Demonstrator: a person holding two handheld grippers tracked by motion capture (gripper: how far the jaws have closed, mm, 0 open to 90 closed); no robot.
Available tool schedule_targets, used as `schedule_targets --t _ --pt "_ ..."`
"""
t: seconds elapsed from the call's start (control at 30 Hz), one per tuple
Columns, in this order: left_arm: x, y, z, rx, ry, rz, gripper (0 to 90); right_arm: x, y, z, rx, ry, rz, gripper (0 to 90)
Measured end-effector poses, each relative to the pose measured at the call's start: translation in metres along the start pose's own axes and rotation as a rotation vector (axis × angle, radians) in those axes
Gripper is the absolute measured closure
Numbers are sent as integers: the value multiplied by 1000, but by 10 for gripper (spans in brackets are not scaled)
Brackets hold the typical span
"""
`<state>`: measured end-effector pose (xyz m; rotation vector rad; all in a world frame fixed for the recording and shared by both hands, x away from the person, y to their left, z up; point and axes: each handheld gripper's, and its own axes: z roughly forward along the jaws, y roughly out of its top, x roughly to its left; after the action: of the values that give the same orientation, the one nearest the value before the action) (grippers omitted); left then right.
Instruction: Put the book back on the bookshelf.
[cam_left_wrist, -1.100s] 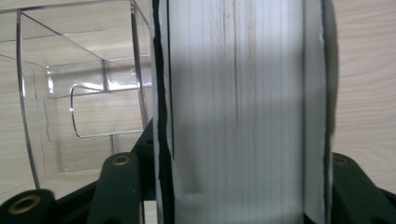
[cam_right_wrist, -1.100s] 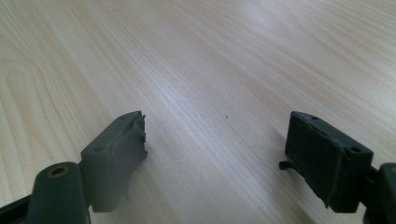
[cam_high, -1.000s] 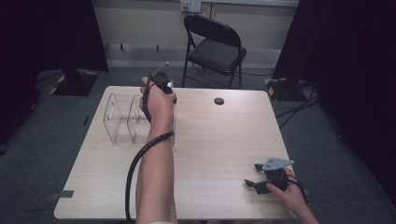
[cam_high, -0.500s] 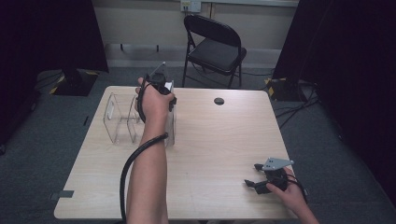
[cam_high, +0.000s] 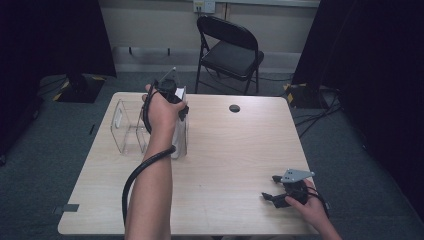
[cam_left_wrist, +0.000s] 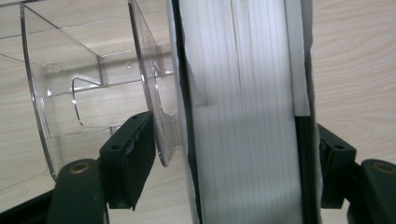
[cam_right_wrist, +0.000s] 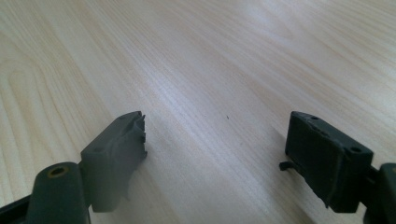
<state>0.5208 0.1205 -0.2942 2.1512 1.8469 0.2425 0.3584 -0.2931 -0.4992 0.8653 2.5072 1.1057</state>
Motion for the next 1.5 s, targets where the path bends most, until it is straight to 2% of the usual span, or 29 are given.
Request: schedule_targets --t 0.1,0.13,0.27,0.37,0.4,0.43,0.47,0.53,0.6,0.63,0.83,0.87,0.97,1.13,1.17,1.23,1.3,1.33,1.5 --pt "3 -2 -2 -1 -3 19 269 0 0 0 3 0 3 192" --pt "2 -3 -3 -4 -3 0 269 0 0 0 3 0 3 192" --pt "3 -7 -5 -9 -14 -2 263 0 0 0 2 1 2 192" --pt "3 -8 -7 -8 -17 11 260 0 0 0 3 1 2 192" --pt "4 -8 -7 -8 -21 27 256 0 0 0 3 1 2 192" --pt "4 -9 -7 -10 -20 29 256 0 0 0 3 1 2 192" --pt "3 -10 -7 -11 -25 14 255 0 0 0 3 2 2 192" --pt "3 -10 -7 -12 -24 32 252 0 0 0 3 2 2 192" --pt "2 -11 -7 -11 -30 25 252 0 0 0 3 1 2 192" --pt "2 -12 -8 -13 -19 35 252 0 0 0 3 2 3 192" --pt "2 -14 -8 -18 -34 34 251 0 0 0 1 1 0 192" --pt "3 -14 -9 -15 -33 52 251 0 0 0 1 1 0 192" --pt "1 -16 -8 -21 -41 35 251 0 0 0 1 1 0 192" --pt "1 -18 -9 -19 -46 67 251 0 0 0 1 1 0 192" --pt "-1 -19 -10 -24 -50 51 251 0 0 0 1 1 0 192" --pt "1 -20 -11 -25 -51 70 251 0 0 0 1 1 0 192" --pt "1 -21 -12 -24 -52 76 251 0 0 0 1 1 0 192" --pt "0 -22 -12 -27 -58 61 251 0 0 0 1 2 0 192" --pt "-1 -24 -14 -30 -59 89 253 0 0 0 -1 0 2 192"
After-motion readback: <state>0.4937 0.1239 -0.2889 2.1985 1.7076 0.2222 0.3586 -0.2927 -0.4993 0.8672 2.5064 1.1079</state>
